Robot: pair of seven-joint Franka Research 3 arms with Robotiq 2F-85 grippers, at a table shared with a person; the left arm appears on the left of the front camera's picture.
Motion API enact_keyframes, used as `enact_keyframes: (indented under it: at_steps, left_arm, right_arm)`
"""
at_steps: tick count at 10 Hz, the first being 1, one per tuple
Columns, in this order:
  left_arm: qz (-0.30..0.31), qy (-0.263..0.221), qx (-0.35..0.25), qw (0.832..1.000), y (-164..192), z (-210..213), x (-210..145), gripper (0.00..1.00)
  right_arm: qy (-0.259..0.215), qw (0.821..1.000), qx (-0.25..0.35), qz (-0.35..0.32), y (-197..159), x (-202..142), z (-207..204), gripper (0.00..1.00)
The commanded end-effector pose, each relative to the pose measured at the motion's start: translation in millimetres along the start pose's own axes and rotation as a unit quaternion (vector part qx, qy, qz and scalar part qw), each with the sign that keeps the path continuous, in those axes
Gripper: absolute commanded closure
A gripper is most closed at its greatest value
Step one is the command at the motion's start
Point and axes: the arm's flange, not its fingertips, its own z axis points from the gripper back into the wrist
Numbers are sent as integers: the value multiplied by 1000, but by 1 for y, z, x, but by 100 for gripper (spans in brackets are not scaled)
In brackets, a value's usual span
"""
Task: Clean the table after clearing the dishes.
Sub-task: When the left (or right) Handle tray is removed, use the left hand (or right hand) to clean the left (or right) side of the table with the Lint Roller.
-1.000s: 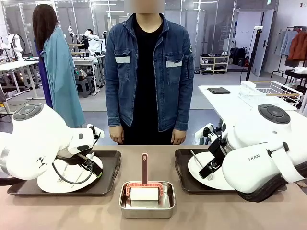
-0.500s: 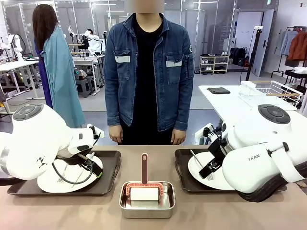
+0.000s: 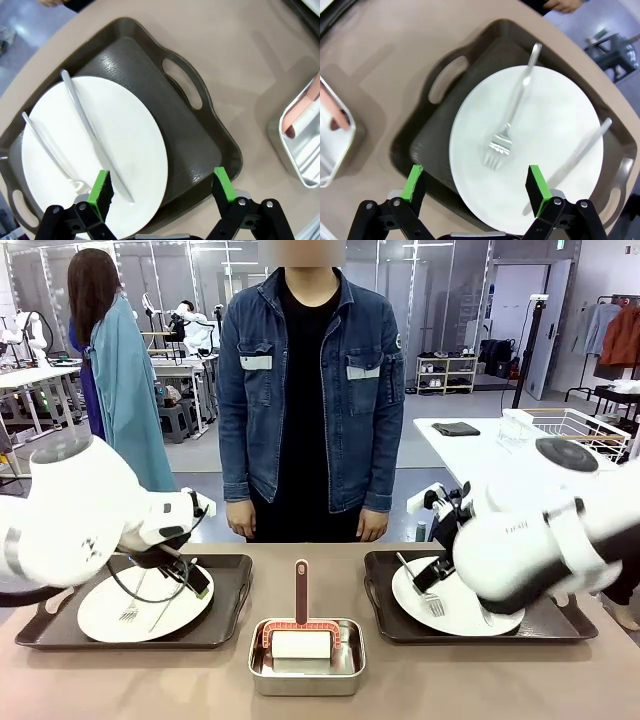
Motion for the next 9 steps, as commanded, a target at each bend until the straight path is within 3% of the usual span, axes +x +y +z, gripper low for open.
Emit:
enact_keyframes:
  at_steps: [1,2,3,4,6,7,8,9]
  left_arm:
    - [7,22,-91,996,31,17,16,0]
    - [6,22,-115,993,44,24,21,0]
    - [22,7,-176,984,57,28,24,0]
    - [48,-14,-263,964,71,32,28,0]
    - [109,-75,-392,910,100,36,22,0]
    - [147,-114,-460,868,114,36,14,0]
    - [178,-149,-502,833,126,31,4,0]
    - [200,-167,-526,810,133,24,-7,0]
  right_arm:
    - [-11,994,110,-9,-45,23,6,0]
    - [-19,986,164,-20,-62,30,9,0]
    - [-31,978,200,-42,-77,33,12,0]
    - [-52,958,273,-70,-95,34,16,0]
    - [-94,912,383,-115,-117,24,22,0]
    - [-118,893,409,-145,-124,15,24,0]
    - [-137,876,435,-155,-127,6,25,0]
    - [-163,850,468,-180,-133,-5,28,0]
